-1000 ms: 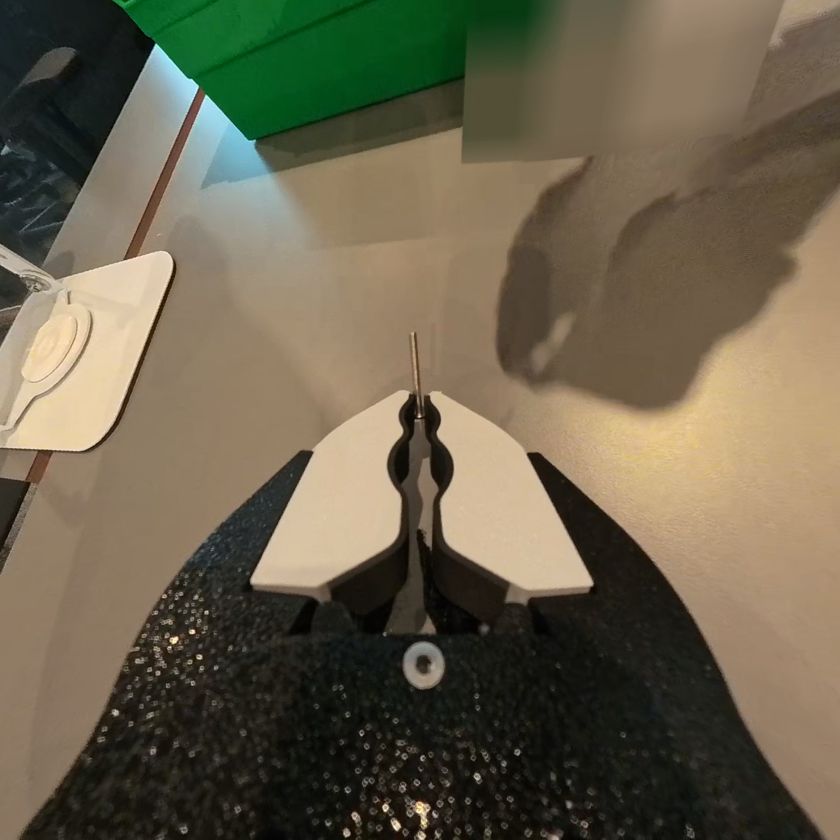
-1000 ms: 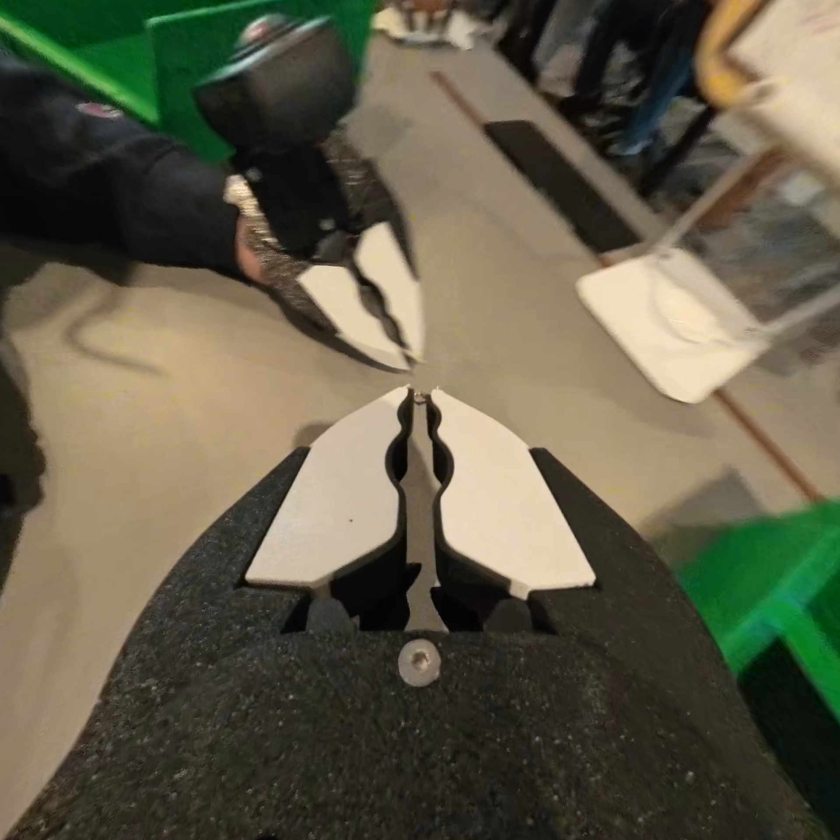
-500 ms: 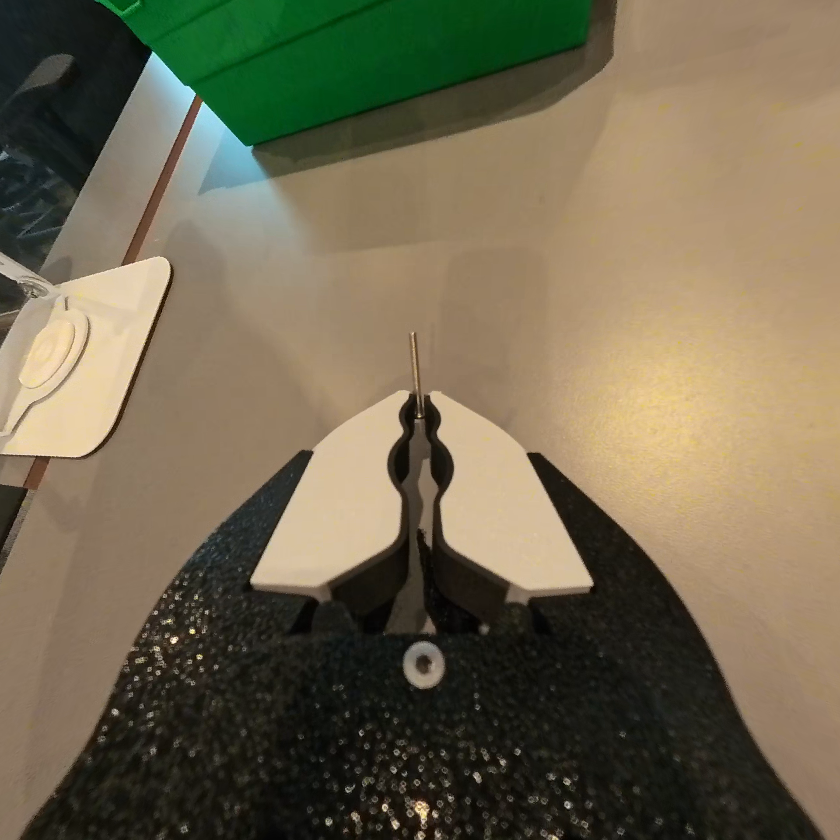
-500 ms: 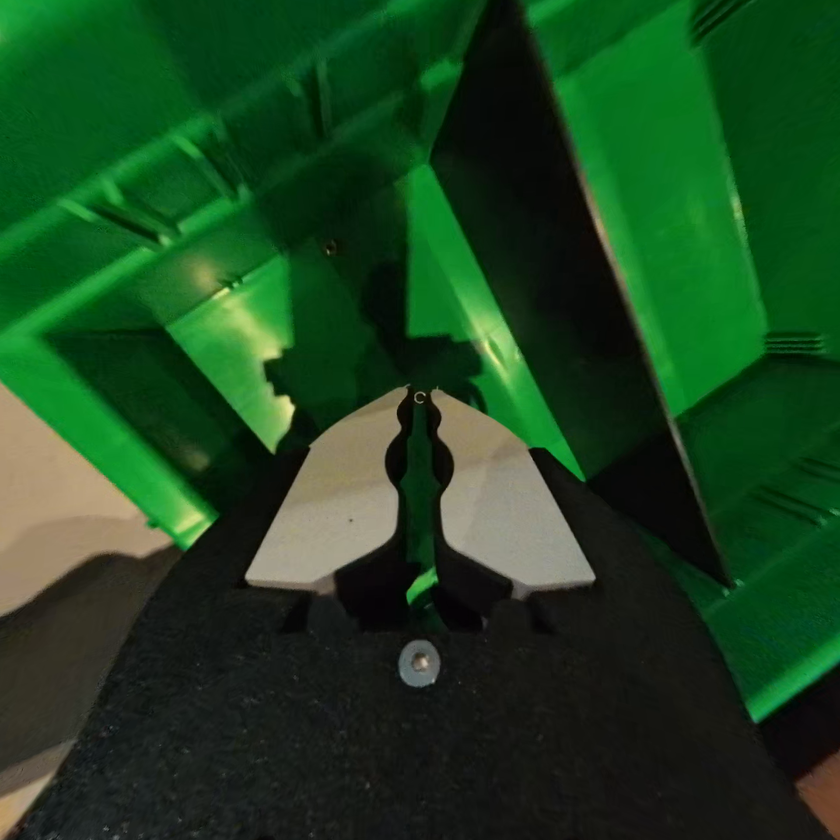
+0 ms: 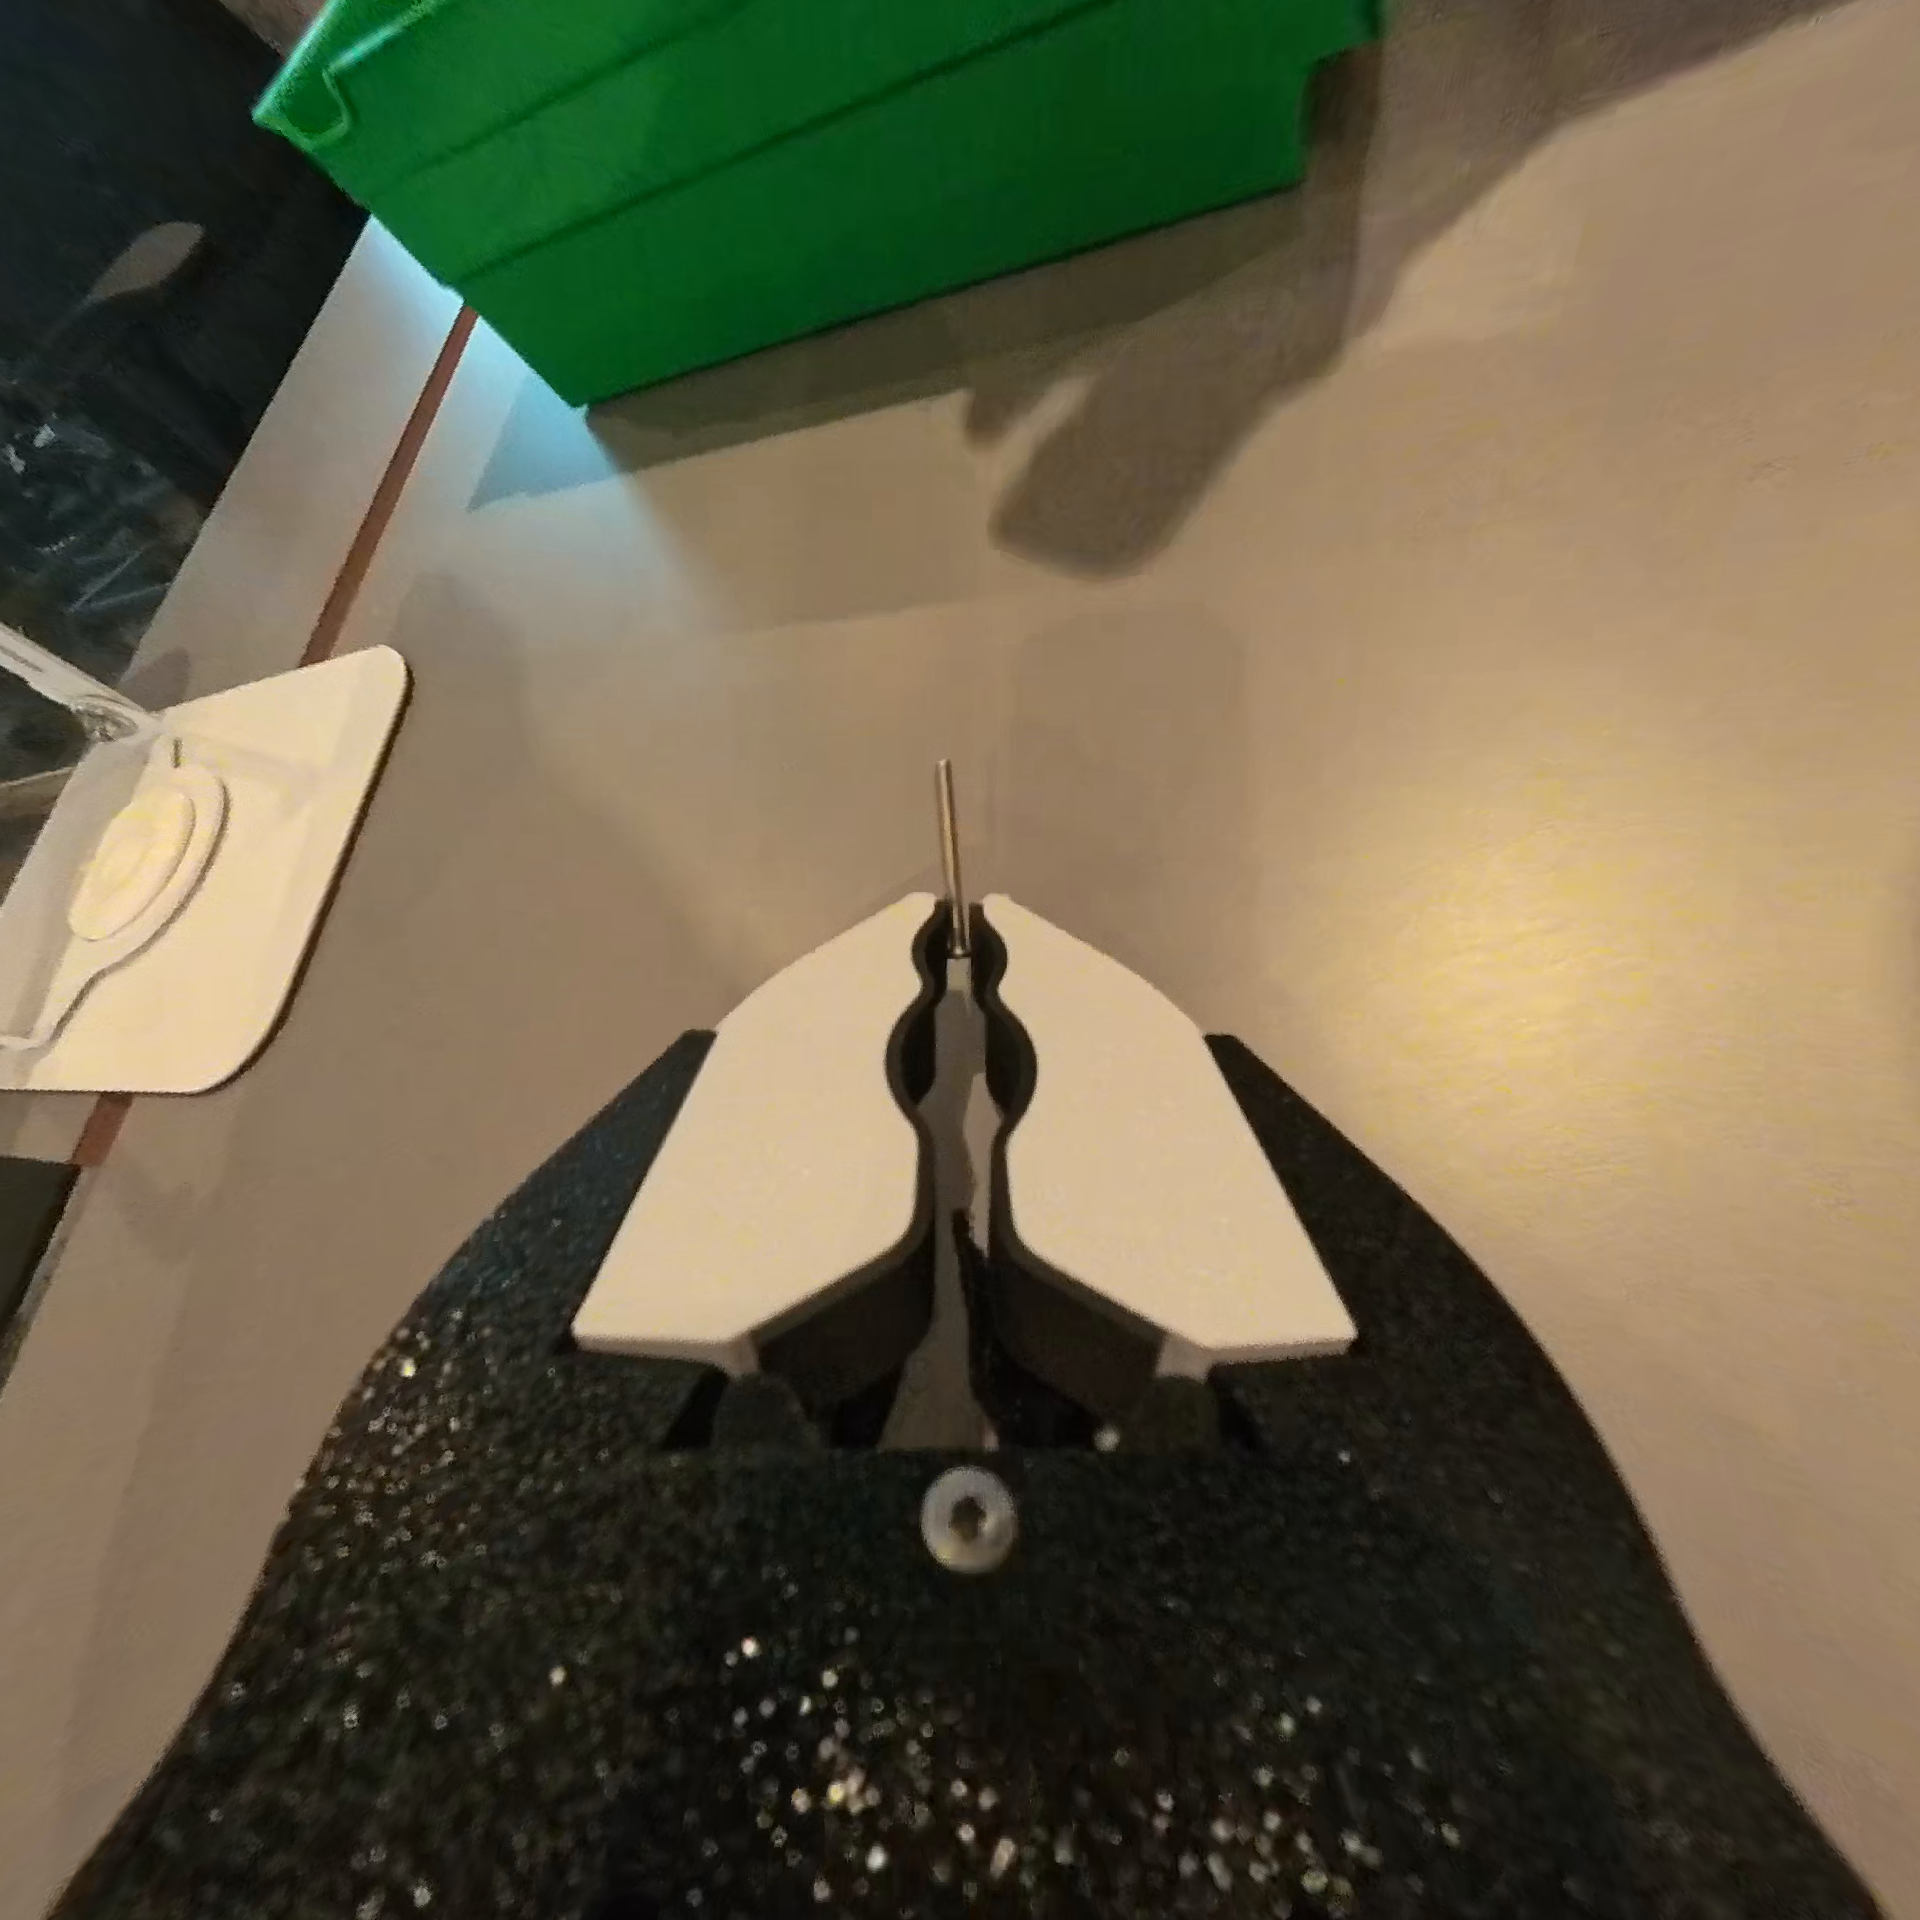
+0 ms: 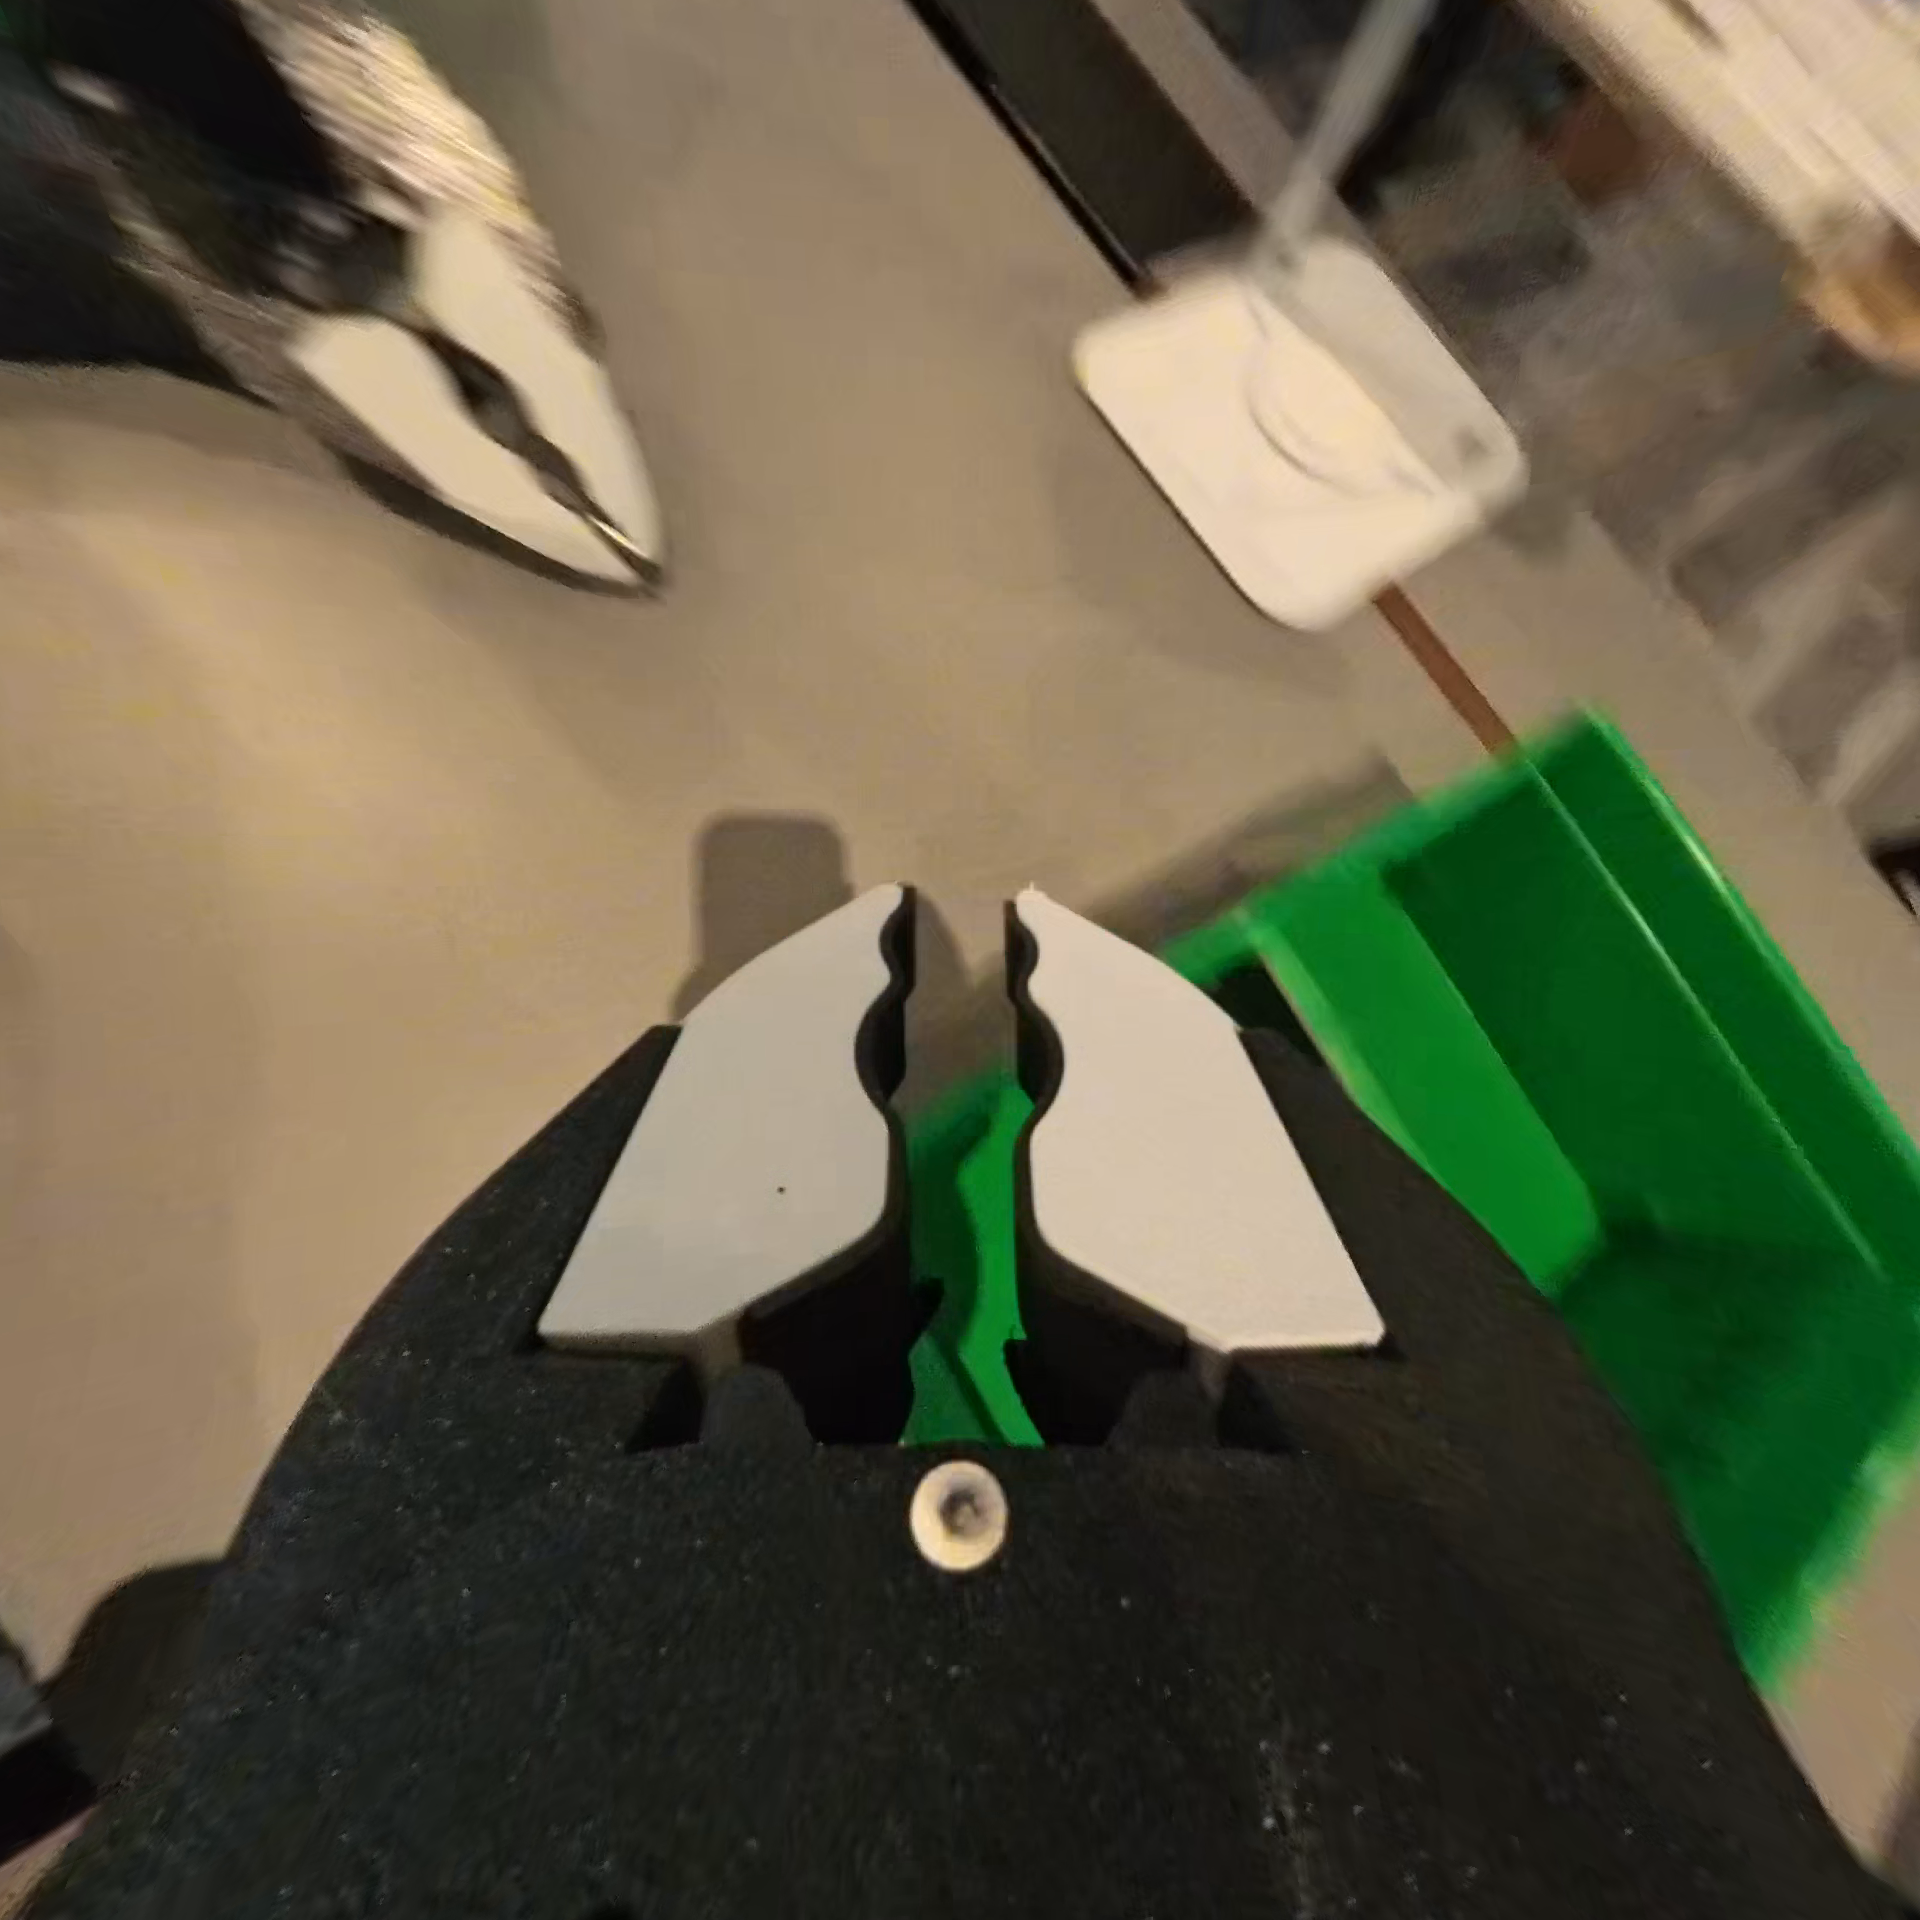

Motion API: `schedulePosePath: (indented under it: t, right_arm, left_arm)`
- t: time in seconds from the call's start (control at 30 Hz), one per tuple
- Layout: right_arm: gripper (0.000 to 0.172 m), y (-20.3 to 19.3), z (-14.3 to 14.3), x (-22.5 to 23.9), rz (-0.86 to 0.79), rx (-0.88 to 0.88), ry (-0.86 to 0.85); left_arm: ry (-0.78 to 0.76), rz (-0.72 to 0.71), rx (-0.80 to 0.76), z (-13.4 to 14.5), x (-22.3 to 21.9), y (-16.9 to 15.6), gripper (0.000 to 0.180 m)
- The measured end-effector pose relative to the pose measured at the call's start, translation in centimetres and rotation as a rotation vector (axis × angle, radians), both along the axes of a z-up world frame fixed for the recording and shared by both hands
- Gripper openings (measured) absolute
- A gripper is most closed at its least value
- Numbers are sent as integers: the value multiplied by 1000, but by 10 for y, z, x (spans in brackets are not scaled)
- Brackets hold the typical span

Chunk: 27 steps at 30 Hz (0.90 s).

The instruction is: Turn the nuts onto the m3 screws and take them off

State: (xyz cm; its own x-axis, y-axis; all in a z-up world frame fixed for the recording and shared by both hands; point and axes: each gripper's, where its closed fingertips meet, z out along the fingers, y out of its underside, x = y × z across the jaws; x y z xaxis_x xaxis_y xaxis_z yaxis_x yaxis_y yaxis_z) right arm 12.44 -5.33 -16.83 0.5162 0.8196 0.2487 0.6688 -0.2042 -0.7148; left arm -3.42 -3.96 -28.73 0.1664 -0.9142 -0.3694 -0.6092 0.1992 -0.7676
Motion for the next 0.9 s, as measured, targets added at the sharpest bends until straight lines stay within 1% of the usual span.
schedulePosePath:
  t: [0.03, 0.13, 0.2, 0.27, 0.37, 0.47, 0.63, 0.7, 0.8, 0.9]
  right_arm:
    - [16, -8, -5, -28, 66, -1, -5]
    - [20, -22, -43, -93, 231, -15, -78]
    - [24, -22, -69, -116, 293, -14, -130]
    - [27, -21, -83, -133, 331, -22, -112]
    - [25, -18, -88, -145, 357, -21, -86]
    - [16, -18, -87, -151, 386, -12, -76]
    - [9, -17, -93, -153, 404, -26, -122]
    - [3, -17, -97, -152, 410, -40, -133]
    - [2, -18, -96, -154, 417, -32, -123]
    - [2, -18, -94, -151, 408, -11, -125]
  left_arm:
    - [-8, -15, 7, 2, 1, -2, 3]
    - [-22, -58, 50, 7, 3, -9, 3]
    - [-30, -79, 84, 10, 5, -13, 3]
    - [-31, -96, 112, 12, 6, -17, 3]
    - [-22, -117, 137, 13, 7, -20, 3]
    - [-17, -131, 142, 12, 9, -23, 3]
    - [-8, -132, 140, 10, 9, -22, 3]
    - [-6, -132, 141, 10, 9, -22, 3]
    - [-4, -134, 141, 9, 9, -22, 3]
    - [-34, -133, 140, 12, 11, -21, 4]
